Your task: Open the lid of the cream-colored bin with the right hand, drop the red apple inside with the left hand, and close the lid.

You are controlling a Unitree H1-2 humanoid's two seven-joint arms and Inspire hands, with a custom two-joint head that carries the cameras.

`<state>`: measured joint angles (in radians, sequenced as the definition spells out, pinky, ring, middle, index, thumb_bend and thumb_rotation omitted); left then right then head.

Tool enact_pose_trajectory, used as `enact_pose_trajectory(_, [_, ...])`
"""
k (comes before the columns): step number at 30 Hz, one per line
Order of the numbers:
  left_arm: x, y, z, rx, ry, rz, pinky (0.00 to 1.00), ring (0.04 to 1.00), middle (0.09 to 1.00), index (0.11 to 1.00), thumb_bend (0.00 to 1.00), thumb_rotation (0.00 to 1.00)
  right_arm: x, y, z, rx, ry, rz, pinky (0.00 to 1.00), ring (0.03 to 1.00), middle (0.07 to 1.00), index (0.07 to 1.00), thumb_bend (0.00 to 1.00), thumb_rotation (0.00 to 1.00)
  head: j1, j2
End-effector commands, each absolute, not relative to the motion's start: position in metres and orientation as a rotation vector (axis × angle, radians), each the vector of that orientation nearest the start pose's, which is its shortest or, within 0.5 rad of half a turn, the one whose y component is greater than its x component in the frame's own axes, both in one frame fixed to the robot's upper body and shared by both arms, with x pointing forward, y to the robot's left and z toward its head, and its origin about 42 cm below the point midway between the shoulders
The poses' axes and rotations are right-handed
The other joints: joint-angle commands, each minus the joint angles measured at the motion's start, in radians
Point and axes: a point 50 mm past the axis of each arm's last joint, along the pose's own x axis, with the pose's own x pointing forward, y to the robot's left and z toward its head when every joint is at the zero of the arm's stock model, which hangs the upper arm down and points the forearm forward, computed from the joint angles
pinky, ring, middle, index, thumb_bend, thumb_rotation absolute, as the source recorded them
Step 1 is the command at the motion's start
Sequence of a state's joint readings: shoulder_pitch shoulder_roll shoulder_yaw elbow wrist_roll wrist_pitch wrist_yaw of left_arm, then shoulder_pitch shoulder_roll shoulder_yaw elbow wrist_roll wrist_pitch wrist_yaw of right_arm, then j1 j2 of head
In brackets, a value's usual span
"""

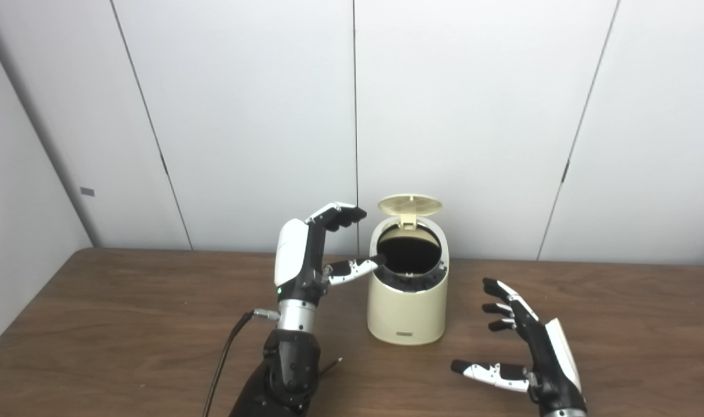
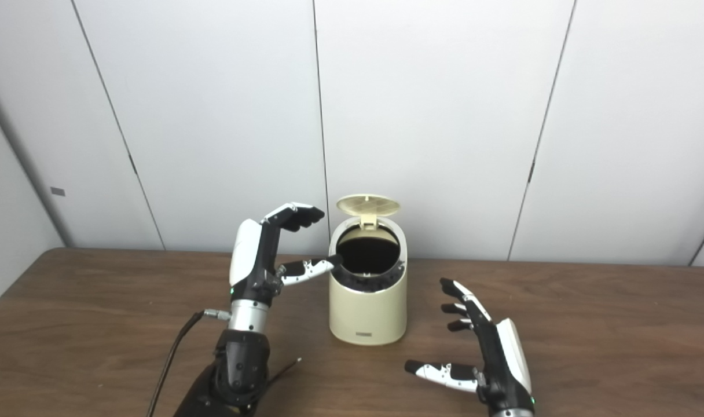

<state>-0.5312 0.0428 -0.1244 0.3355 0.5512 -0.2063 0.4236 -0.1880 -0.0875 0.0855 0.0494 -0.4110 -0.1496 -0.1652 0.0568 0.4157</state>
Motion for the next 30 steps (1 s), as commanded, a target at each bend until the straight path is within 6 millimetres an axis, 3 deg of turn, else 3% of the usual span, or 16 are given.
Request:
enact_pose_trajectory(1, [0.436,0.154,0.232,0.513,-0.646,0.179,0.65,0.648,0.636,0.614,0.79,0.05,0.345,-0.201,0.165,-0.459,-0.421,-0.025,0.61,0.744,0.838,0.832,0.78,0.09,0.002,0.001])
enact_pose_trajectory(8, [0.426,0.168,0.225,0.472,-0.605,0.118,0.66,0.674,0.662,0.634,0.76,0.05,0.344,-0.204,0.164,-0.453,-0.416,-0.021,0.61,0.743,0.839,0.833,0.77,0.1,0.001,-0.001])
enact_pose_trajectory(15, [0.413,0.191,0.202,0.368,-0.529,0.023,0.68,0.747,0.764,0.769,0.77,0.11,0.343,-0.213,0.164,-0.479,-0.408,-0.034,0.62,0.748,0.842,0.844,0.77,0.12,0.006,0.002])
enact_pose_trajectory(21, [0.4,0.21,0.181,0.308,-0.485,-0.023,0.66,0.791,0.816,0.845,0.8,0.15,0.341,-0.22,0.167,-0.478,-0.425,-0.045,0.63,0.766,0.845,0.852,0.72,0.21,0.006,0.001])
enact_pose_trajectory(25, [0.387,0.217,0.166,0.33,-0.445,0.007,0.71,0.792,0.816,0.852,0.79,0.14,0.34,-0.222,0.175,-0.492,-0.456,-0.038,0.63,0.771,0.844,0.856,0.7,0.28,0.002,0.006])
enact_pose_trajectory(30, [0.377,0.222,0.149,0.339,-0.418,0.017,0.74,0.811,0.834,0.871,0.77,0.13,0.353,-0.222,0.209,-0.567,-0.509,0.009,0.67,0.791,0.844,0.853,0.67,0.36,-0.005,0.008])
